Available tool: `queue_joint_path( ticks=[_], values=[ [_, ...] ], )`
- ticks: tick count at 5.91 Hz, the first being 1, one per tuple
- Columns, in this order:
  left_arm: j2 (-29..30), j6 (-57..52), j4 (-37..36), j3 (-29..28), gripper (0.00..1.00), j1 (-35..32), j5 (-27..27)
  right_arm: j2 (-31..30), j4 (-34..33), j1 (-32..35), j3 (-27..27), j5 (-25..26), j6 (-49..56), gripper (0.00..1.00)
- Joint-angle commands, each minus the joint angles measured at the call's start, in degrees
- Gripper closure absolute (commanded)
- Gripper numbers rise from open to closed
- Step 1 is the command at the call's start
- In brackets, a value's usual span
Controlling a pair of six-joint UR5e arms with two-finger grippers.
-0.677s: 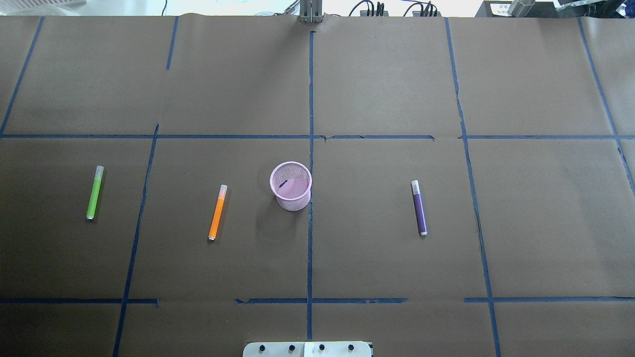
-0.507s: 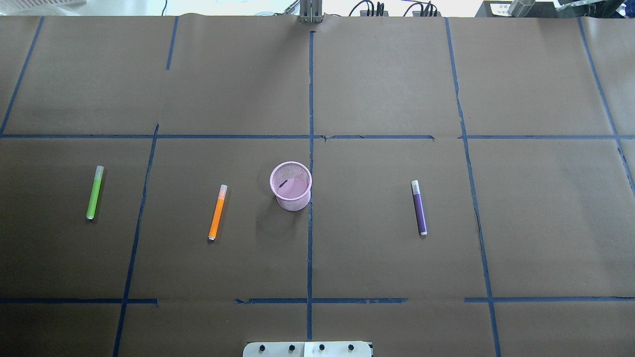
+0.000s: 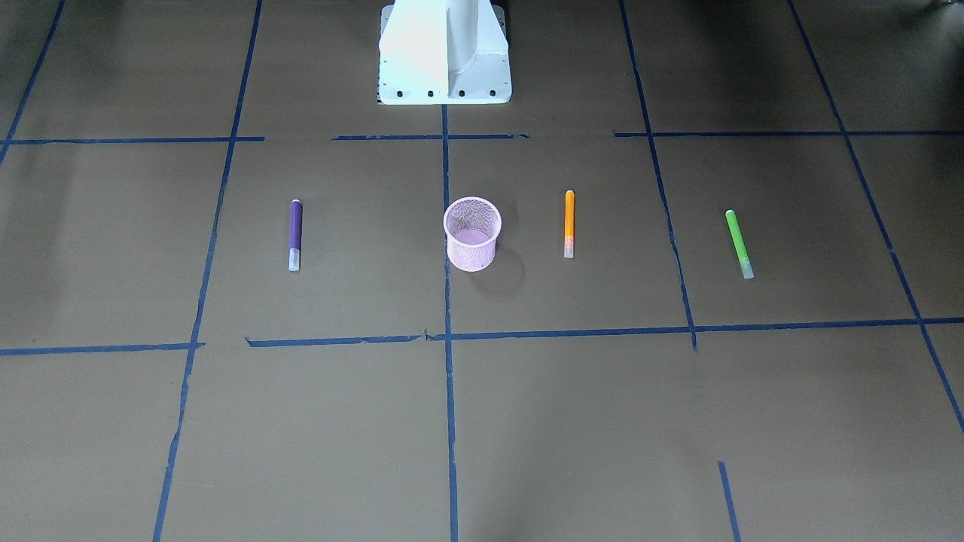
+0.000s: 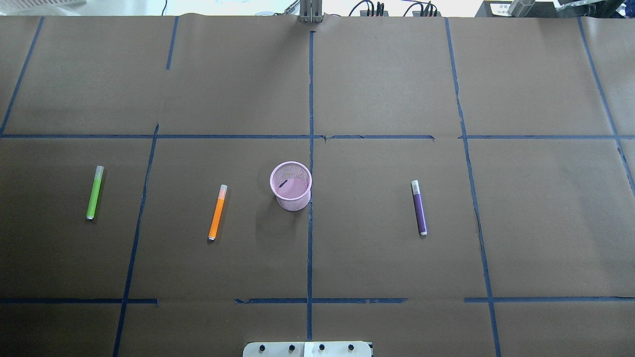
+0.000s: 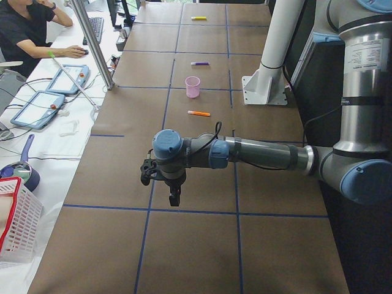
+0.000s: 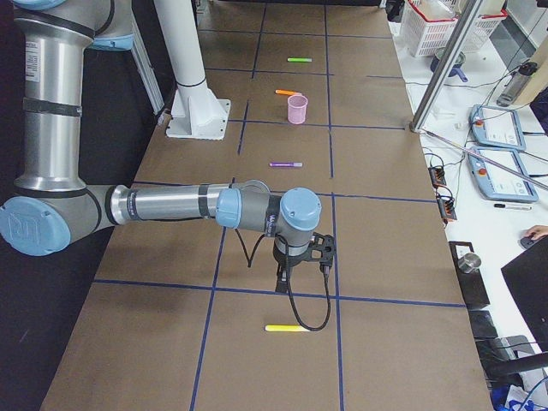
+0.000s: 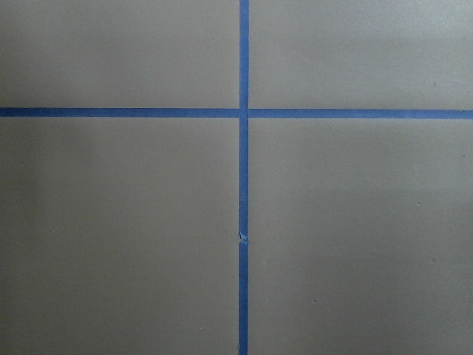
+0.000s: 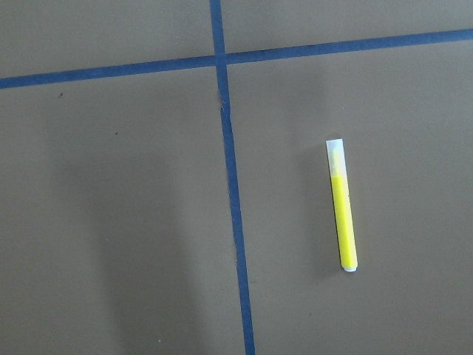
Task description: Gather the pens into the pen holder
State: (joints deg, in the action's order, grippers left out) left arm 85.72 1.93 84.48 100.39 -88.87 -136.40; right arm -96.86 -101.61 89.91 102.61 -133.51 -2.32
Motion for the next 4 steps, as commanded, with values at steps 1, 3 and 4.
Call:
queue_joint_path(
  ticks=[1,3,4],
  values=[
    [-0.55,-0.42,0.33,-0.55,0.0,0.19,-0.18,0.0,0.01,0.0,0.4,-0.09,0.04,0.0],
    [-0.65,0.36,1.38,1.11,0.0,0.63,-1.94,0.0,0.1,-0.09,0.4,-0.26,0.13,0.0],
    [-0.21,5.49,2.86,1.73,0.0,5.24,-1.94,0.26,0.97,-0.17,0.49,-0.26,-0.05,0.0]
  ],
)
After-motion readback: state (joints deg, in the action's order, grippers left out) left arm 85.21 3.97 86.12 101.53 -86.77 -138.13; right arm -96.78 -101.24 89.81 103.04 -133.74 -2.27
